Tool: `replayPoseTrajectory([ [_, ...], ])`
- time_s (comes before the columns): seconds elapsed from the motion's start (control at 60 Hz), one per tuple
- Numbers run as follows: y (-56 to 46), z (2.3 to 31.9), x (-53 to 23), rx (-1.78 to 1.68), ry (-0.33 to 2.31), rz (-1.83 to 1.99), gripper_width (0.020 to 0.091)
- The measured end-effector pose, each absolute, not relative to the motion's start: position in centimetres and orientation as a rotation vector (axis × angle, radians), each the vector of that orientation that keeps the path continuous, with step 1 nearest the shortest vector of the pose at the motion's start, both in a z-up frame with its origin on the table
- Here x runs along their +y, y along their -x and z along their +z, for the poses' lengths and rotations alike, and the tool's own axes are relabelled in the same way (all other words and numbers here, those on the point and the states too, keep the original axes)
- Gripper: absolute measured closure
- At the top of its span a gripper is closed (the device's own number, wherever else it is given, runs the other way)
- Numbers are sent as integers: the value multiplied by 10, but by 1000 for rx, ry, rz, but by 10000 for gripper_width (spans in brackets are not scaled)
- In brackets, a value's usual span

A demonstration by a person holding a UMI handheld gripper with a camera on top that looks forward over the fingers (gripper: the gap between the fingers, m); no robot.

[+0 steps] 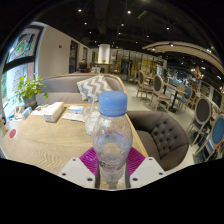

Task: Pour water

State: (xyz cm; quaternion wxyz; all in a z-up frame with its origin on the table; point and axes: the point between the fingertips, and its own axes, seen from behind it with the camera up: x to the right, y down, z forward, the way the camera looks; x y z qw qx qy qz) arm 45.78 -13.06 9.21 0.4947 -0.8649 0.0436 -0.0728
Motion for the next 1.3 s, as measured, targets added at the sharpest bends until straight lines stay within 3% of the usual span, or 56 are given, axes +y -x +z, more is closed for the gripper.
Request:
replayPoseTrajectory([
  [0.183, -436, 136, -119, 52, 2069, -282, 770],
  [0.4, -368, 215, -99, -93, 1987, -467, 769],
  [0.583, -256, 298, -75, -300, 1870, -647, 769],
  [0.833, -67, 359, -42, -588, 1717, -879, 770],
  [0.983, 45, 349, -19, -829, 1611, -1037, 772],
  [1.3, 197, 257, -16, -1390, 1375, -1330, 773],
])
